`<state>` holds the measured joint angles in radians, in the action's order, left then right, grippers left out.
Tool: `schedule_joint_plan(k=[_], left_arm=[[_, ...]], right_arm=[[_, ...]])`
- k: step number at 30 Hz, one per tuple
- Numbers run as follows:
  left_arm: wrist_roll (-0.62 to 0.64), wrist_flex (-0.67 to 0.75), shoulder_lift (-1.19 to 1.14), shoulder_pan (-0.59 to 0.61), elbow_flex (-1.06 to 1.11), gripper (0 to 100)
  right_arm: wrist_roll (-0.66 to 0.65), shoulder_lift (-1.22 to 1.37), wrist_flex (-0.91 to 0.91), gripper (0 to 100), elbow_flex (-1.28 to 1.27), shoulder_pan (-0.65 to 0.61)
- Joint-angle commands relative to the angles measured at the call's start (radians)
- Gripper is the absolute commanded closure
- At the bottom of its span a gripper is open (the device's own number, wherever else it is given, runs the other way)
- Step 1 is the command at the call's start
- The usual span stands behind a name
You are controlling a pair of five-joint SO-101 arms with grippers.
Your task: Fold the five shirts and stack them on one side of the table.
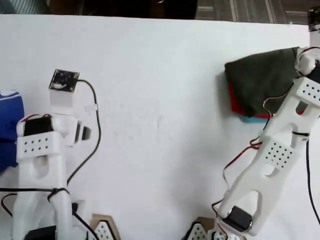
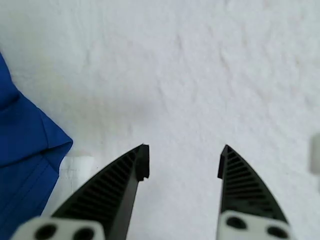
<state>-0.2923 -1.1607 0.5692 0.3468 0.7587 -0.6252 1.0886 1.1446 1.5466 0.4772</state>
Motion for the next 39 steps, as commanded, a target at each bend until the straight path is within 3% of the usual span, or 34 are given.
schedule_joint_plan(k=[1,9,15,21,26,30,36,39], left_arm=[[-0.006,-0.005,0.031,0.006,-0.033,76],[-0.008,-0.003,0.029,0.006,-0.033,76],[-0.008,-0.009,0.029,0.012,-0.033,76],[-0.008,-0.009,0.029,0.012,-0.030,76],[-0.008,-0.002,0.034,0.012,0.022,76],[-0.008,-0.002,0.035,0.012,0.047,76],[-0.008,-0.008,0.037,0.012,0.031,76],[-0.008,-0.046,0.037,0.025,0.002,76]], right_arm=[[0.012,-0.025,0.030,82.7,-0.029,-0.022],[0.011,-0.024,-0.030,85.1,-0.265,-0.019],[0.011,-0.035,0.036,85.1,-0.367,-0.002],[0.018,-0.067,0.225,85.1,-0.152,-0.030],[0.020,-0.102,0.266,85.1,0.127,-0.035],[0.020,-0.189,0.331,85.0,0.092,-0.035],[0.018,-0.259,0.610,85.2,0.120,-0.062],[0.018,-0.292,0.627,85.1,0.110,-0.058]])
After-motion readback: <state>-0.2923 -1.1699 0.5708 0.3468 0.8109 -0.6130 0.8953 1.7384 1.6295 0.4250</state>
